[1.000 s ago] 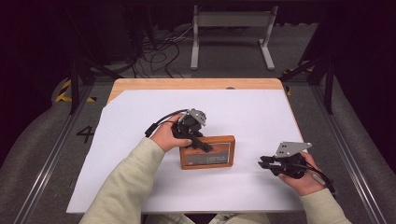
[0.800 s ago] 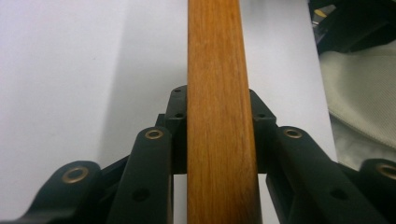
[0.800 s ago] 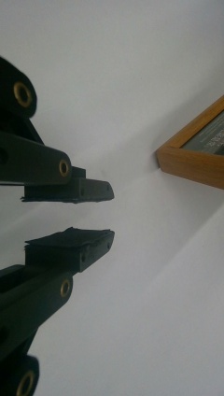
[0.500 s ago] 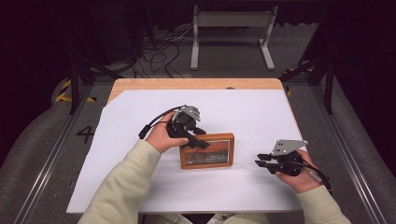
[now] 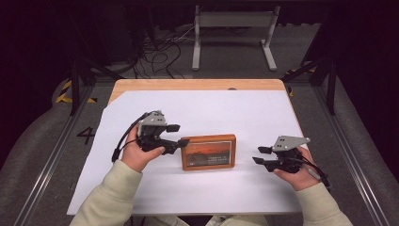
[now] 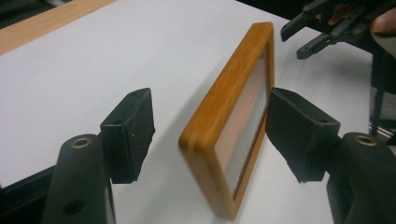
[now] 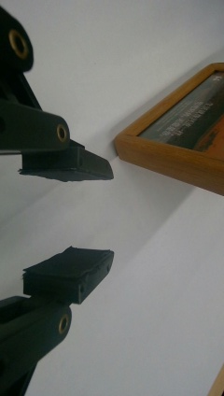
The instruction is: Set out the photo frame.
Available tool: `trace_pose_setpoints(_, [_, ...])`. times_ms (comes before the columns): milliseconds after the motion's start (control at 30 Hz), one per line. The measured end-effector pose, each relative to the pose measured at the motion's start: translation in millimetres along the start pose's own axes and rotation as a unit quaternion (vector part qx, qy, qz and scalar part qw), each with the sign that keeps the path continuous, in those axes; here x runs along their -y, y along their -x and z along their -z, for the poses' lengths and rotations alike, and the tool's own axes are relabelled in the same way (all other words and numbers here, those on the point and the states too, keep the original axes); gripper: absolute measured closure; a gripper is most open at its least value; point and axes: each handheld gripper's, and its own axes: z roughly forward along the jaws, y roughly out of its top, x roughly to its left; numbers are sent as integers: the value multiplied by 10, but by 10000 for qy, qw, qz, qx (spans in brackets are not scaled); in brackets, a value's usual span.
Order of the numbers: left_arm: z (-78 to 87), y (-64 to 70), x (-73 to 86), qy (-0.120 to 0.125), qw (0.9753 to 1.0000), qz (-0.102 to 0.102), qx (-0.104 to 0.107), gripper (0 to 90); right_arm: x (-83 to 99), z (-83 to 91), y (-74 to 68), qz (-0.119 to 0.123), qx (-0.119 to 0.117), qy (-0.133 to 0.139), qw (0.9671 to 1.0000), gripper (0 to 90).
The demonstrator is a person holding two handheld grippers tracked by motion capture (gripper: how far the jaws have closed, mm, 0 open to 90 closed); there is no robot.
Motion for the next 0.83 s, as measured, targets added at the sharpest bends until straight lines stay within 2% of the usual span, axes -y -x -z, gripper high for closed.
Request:
trace_pose_setpoints(67, [48,2,118,14,9997,108,-215,296,-5,1,-1,-37,-22,55,10000,522])
trace_pose_setpoints(100, [64,5,215,-65,9993,152,-326,283,-6,1,1,-47,-14,77,10000,512])
trace_pose_setpoints(200, [115,5,456,-96,9981,212,-575,262,5,12,9,-112,3,190,9998,494])
trace_pose_setpoints(367, [192,27,828,37,9952,495,-849,234,70,51,49,-342,82,398,9986,476])
trace_pose_setpoints(433, [186,24,973,84,9938,660,-886,228,103,59,60,-425,100,481,9979,472])
trace_pose_setpoints(500, [154,10,1110,34,9933,728,-898,217,129,61,71,-462,127,494,9976,467])
trace_pose_setpoints(567, [147,-7,1156,9,9933,700,-915,220,149,61,78,-515,128,530,9972,462])
trace_pose_setpoints(667, [171,-22,1142,306,9928,529,-1032,191,180,50,93,-553,139,559,9968,455])
trace_pose_setpoints(700, [178,-21,1142,308,9927,448,-1080,189,189,46,97,-568,139,566,9967,452])
trace_pose_setpoints(833, [181,-19,1146,322,9922,443,-1124,188,213,33,107,-611,155,577,9963,448])
